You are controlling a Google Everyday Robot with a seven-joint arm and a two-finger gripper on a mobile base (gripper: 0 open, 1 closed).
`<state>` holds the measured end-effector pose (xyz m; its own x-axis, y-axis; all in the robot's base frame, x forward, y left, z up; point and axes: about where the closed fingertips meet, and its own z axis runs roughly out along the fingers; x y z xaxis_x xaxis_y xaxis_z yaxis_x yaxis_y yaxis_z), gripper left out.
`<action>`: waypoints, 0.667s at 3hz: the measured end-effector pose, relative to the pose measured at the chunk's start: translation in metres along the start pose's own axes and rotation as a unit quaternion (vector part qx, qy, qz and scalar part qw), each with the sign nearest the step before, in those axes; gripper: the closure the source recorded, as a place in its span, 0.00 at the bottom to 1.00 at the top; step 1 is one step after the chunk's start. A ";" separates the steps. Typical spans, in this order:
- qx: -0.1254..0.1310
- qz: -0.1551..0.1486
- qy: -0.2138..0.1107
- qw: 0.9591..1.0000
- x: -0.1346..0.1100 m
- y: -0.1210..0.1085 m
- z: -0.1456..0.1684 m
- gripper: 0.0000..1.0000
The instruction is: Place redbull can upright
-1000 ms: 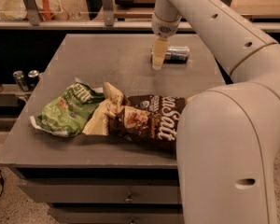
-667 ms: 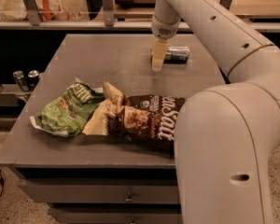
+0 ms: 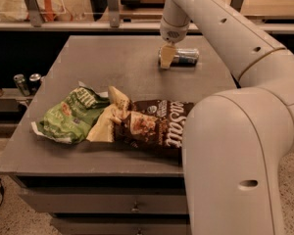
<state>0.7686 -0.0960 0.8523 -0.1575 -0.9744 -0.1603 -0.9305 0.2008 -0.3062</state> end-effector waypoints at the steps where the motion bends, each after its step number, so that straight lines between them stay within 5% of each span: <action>1: -0.002 0.000 -0.002 1.000 0.000 0.000 0.000 0.64; 2: 0.000 0.000 -0.006 1.000 0.001 -0.002 -0.004 0.87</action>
Offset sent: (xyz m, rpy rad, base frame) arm -0.0021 -0.0056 0.0179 0.0195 -0.0152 0.0032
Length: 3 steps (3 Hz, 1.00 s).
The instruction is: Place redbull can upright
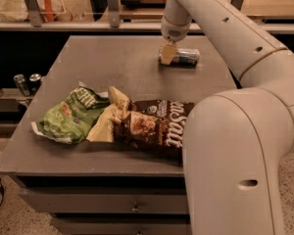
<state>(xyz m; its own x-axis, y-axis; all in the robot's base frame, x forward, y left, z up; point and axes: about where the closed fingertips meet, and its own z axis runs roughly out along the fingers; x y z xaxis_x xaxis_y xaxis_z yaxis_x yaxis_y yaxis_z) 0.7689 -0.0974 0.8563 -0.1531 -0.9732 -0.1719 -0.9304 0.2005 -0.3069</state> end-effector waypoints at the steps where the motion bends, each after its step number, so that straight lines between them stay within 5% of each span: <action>1: 0.015 0.000 -0.031 0.999 -0.006 -0.005 -0.023 1.00; 2: 0.035 -0.003 -0.088 0.995 -0.013 -0.011 -0.058 1.00; 3: 0.044 0.005 -0.167 0.985 -0.019 -0.016 -0.086 1.00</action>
Offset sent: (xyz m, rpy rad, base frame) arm -0.0165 0.0011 0.1188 0.2906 -0.1875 0.0904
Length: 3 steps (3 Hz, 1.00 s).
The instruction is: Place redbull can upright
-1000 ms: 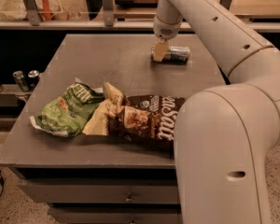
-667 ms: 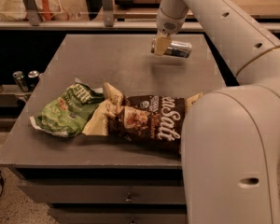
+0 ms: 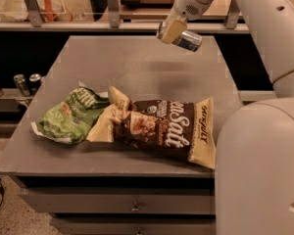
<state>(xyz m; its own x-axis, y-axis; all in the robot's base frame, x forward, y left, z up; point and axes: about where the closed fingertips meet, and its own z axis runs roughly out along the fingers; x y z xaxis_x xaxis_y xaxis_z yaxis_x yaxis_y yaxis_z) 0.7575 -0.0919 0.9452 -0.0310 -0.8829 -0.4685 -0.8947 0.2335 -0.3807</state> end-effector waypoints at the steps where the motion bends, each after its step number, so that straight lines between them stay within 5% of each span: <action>1: -0.001 0.026 -0.087 0.996 -0.007 -0.003 -0.014 1.00; 2: -0.009 0.072 -0.175 0.982 -0.006 -0.005 -0.018 1.00; 3: -0.016 0.127 -0.256 0.958 0.000 -0.008 -0.016 1.00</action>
Offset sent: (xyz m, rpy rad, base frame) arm -0.0071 -0.0208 0.0332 0.6506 -0.0025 0.0213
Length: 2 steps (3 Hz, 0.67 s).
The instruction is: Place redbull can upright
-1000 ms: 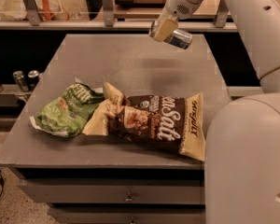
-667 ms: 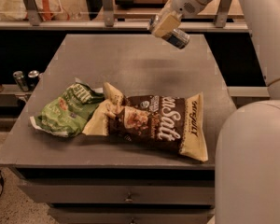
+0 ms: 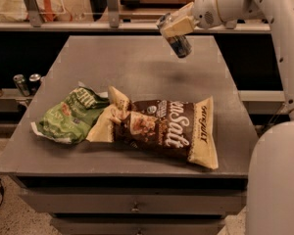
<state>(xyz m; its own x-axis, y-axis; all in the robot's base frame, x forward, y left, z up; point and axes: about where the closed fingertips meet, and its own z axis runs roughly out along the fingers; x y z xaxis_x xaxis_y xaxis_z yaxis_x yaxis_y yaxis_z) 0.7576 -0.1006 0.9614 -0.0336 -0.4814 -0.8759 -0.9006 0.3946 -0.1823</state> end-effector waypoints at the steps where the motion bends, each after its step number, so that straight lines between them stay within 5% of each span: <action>1: 0.004 0.042 -0.061 0.997 0.004 -0.004 -0.003 1.00; 2: 0.009 0.073 -0.110 0.991 0.008 -0.006 -0.006 1.00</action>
Offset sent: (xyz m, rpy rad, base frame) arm -0.0055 -0.0235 -0.0057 0.3964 0.0174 -0.0745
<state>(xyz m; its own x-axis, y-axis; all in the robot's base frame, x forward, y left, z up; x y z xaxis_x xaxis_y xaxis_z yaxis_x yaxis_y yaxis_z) 0.7599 -0.1112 0.9579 -0.0657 -0.2362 -0.9695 -0.8854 0.4618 -0.0526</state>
